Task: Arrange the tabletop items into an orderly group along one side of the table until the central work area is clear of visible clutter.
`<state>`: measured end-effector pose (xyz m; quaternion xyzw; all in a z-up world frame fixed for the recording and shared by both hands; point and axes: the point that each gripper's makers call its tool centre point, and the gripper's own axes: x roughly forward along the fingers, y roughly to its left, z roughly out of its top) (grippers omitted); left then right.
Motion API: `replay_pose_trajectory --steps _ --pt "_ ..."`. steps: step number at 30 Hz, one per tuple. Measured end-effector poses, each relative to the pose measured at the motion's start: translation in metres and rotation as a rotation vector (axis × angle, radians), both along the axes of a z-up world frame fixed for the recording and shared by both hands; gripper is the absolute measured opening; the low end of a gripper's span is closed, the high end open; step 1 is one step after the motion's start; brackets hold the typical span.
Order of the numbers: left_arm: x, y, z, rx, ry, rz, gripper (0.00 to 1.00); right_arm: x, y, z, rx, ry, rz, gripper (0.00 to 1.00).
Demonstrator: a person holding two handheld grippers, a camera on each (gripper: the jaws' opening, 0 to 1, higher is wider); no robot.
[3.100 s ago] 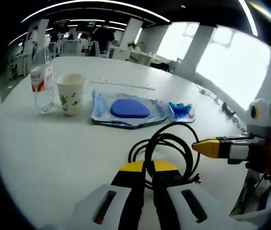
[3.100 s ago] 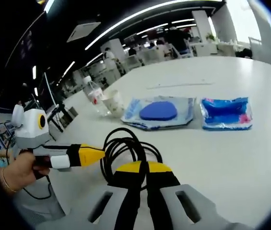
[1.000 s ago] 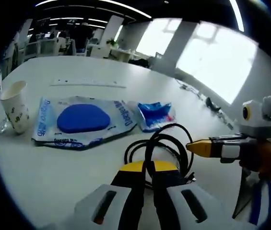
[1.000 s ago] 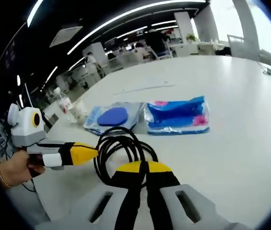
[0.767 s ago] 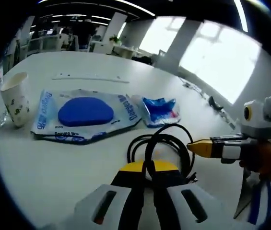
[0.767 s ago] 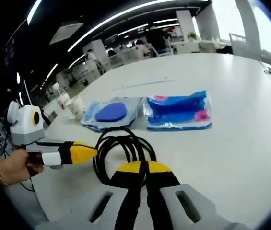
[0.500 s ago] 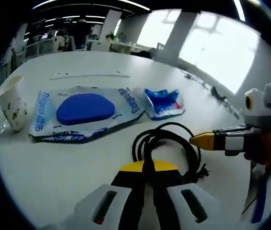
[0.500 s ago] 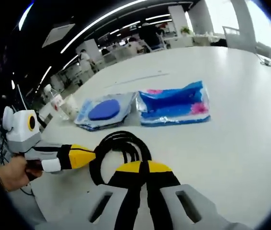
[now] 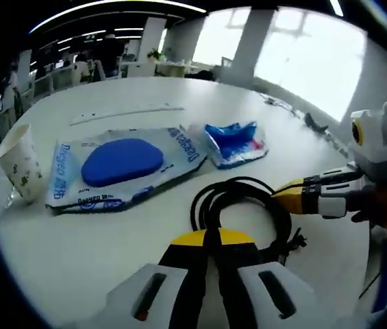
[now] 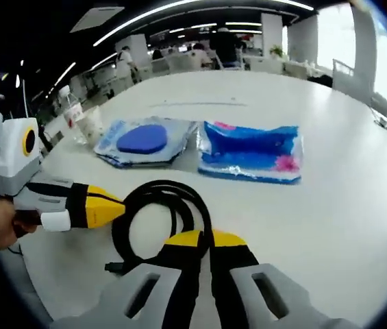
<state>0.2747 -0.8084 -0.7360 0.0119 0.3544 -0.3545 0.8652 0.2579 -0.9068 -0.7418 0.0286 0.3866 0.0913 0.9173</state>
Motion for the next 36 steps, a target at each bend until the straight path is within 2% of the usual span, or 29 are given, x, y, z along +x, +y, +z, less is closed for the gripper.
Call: replay_pose_trajectory --steps 7,15,18,19,22,25,29,32,36 --pt "0.001 0.002 -0.001 -0.001 -0.009 0.010 0.03 0.001 0.001 0.000 -0.043 0.013 -0.003 0.01" --pt "0.001 0.002 -0.001 -0.040 0.022 0.017 0.03 0.001 0.000 -0.001 -0.050 0.042 -0.019 0.01" --pt "0.004 0.000 0.001 -0.040 -0.021 -0.018 0.04 0.001 0.002 0.000 -0.039 0.042 -0.013 0.02" --pt "0.004 0.002 0.001 -0.038 -0.022 -0.007 0.06 0.001 0.001 0.000 -0.036 0.041 -0.015 0.03" --pt "0.007 0.002 0.007 -0.079 -0.044 0.000 0.12 -0.001 0.000 0.001 -0.032 0.041 -0.022 0.07" --pt "0.010 0.003 0.015 -0.103 -0.065 -0.002 0.18 0.001 0.000 0.010 -0.015 0.000 -0.029 0.10" --pt "0.017 0.007 0.025 -0.113 -0.099 0.011 0.26 0.001 0.001 0.018 -0.001 -0.018 -0.022 0.24" --pt "0.020 0.011 0.029 -0.113 -0.111 0.022 0.31 0.000 0.007 0.021 0.010 -0.021 0.007 0.30" --pt "0.021 0.015 0.035 -0.125 -0.106 0.018 0.32 -0.004 0.014 0.023 0.013 -0.023 0.053 0.49"
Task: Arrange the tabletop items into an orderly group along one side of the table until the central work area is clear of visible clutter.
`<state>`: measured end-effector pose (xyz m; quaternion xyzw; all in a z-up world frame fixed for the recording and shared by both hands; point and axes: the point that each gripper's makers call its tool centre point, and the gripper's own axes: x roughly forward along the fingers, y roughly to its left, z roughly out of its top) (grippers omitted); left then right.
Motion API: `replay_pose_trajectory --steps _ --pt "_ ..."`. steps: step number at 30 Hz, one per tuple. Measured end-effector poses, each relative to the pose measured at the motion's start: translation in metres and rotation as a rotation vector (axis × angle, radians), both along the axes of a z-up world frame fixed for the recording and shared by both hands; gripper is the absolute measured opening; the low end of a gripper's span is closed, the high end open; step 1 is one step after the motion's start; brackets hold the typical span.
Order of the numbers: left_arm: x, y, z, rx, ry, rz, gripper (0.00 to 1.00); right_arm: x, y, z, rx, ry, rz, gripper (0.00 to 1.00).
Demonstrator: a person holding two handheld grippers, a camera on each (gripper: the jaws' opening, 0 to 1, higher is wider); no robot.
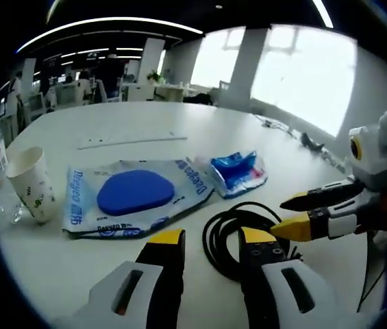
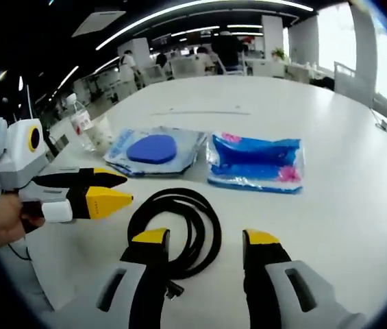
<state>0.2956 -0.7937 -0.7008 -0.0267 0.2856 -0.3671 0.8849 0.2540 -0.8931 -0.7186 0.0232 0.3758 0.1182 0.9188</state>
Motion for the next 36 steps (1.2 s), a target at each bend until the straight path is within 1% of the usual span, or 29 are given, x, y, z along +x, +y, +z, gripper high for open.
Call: replay_pose_trajectory --steps 3,6,9,13,14,16,18,21,25,29,32,36 --pt "0.002 0.005 0.003 -0.009 0.005 0.003 0.39 -0.003 0.004 0.002 -0.005 -0.002 0.039 0.58" --pt "0.003 0.009 0.011 -0.032 0.001 0.006 0.45 -0.005 0.008 0.006 0.015 -0.013 0.057 0.67" --pt "0.005 0.014 0.015 -0.022 -0.016 -0.002 0.53 -0.007 0.012 0.010 0.011 -0.023 0.082 0.76" --pt "0.006 0.022 0.021 -0.014 -0.040 -0.011 0.65 -0.010 0.017 0.016 0.002 -0.035 0.107 0.86" --pt "0.007 0.023 0.023 -0.013 -0.052 -0.015 0.68 -0.010 0.017 0.017 0.008 -0.037 0.109 0.88" --pt "0.006 0.027 0.025 -0.009 -0.053 -0.015 0.72 -0.012 0.021 0.021 0.040 -0.037 0.114 0.94" --pt "0.006 0.031 0.029 -0.013 -0.068 -0.017 0.76 -0.013 0.024 0.025 0.061 -0.038 0.116 0.96" --pt "0.008 0.038 0.031 -0.008 -0.076 -0.012 0.83 -0.014 0.026 0.028 0.057 -0.046 0.126 1.00" --pt "0.007 0.048 0.035 -0.012 -0.072 -0.012 0.92 -0.017 0.029 0.034 0.064 -0.050 0.139 1.00" --pt "0.007 0.058 0.037 0.003 -0.080 -0.004 0.99 -0.020 0.035 0.040 0.086 -0.059 0.151 1.00" --pt "0.005 0.065 0.039 0.005 -0.078 -0.002 0.99 -0.022 0.040 0.045 0.089 -0.075 0.169 1.00" --pt "0.004 0.075 0.045 0.008 -0.089 -0.003 0.99 -0.025 0.042 0.052 0.064 -0.092 0.197 1.00"
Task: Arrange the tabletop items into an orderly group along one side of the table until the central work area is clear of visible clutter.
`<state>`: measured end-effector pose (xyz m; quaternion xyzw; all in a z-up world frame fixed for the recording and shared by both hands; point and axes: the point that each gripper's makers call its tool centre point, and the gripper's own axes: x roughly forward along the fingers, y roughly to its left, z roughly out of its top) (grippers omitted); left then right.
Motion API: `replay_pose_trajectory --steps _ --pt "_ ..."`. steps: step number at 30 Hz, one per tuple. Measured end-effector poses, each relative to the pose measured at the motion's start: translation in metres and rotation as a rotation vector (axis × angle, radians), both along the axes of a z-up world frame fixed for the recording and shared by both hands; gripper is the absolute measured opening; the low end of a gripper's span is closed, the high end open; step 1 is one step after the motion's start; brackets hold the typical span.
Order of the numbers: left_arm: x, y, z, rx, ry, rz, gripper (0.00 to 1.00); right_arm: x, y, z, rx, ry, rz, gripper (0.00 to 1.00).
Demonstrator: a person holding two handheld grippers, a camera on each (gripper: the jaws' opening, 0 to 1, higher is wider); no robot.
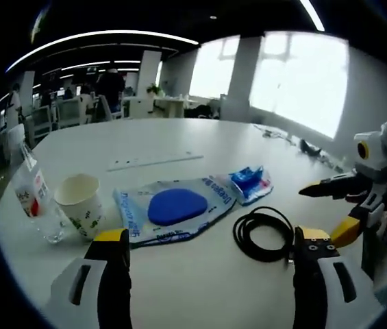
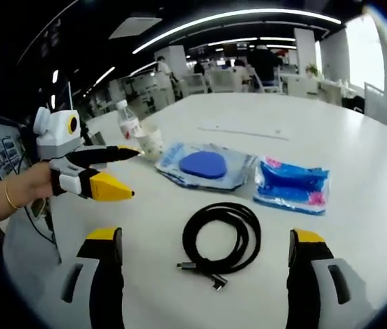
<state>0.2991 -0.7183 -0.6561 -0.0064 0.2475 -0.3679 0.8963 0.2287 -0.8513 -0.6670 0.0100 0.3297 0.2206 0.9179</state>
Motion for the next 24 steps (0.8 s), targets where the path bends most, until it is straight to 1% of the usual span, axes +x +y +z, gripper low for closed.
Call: replay_pose_trajectory --steps 5,8,12,18,20,24 --pt "-0.003 0.010 0.010 -0.001 -0.013 -0.010 0.99 -0.003 -0.001 0.010 0.002 -0.017 0.010 1.00" --pt "-0.006 0.018 0.014 0.009 -0.015 -0.017 0.99 -0.005 -0.001 0.015 -0.006 -0.022 0.016 1.00" --pt "-0.009 0.027 0.017 0.012 -0.011 -0.025 0.99 -0.009 0.001 0.021 -0.012 -0.028 0.030 1.00" --pt "-0.022 0.044 0.021 0.053 -0.019 -0.062 0.99 -0.018 0.004 0.028 -0.013 -0.036 0.050 1.00" --pt "-0.025 0.051 0.022 0.052 -0.029 -0.063 0.97 -0.020 0.005 0.031 -0.015 -0.055 0.059 1.00" --pt "-0.031 0.064 0.019 0.072 -0.027 -0.070 0.97 -0.023 0.006 0.038 -0.020 -0.082 0.073 1.00"
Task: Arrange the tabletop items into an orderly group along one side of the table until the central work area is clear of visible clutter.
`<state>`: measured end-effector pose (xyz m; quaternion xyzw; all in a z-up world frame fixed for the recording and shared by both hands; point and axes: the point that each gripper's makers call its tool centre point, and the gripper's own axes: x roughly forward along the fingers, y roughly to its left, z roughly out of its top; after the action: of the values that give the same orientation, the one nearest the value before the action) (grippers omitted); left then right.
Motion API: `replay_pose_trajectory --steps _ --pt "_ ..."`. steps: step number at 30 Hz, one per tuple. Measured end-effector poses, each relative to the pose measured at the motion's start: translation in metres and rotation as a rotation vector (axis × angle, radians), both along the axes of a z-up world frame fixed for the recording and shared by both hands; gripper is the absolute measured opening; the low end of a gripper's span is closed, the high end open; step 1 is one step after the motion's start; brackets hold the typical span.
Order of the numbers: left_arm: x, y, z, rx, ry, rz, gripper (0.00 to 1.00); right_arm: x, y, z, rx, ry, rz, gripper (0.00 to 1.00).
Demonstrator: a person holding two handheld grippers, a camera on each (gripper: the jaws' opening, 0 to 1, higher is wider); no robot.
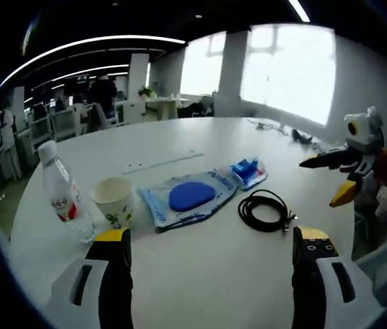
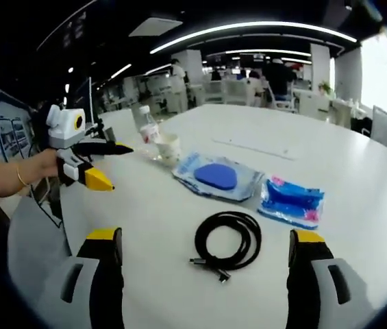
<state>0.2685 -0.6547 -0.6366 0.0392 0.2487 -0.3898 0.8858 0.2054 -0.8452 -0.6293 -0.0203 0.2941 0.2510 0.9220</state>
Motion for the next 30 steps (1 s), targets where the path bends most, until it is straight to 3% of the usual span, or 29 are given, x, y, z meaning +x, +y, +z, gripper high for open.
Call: replay_pose_trajectory --steps 6,18,30 --pt "-0.012 0.020 0.002 0.032 -0.007 -0.007 0.96 -0.006 0.000 0.012 0.001 -0.036 0.015 1.00" --pt "-0.032 0.049 0.023 0.051 -0.026 0.000 0.95 -0.028 0.006 0.025 0.004 -0.039 0.025 1.00" --pt "-0.059 0.071 0.035 0.033 -0.021 0.018 0.94 -0.052 0.001 0.042 -0.004 -0.063 0.032 1.00"
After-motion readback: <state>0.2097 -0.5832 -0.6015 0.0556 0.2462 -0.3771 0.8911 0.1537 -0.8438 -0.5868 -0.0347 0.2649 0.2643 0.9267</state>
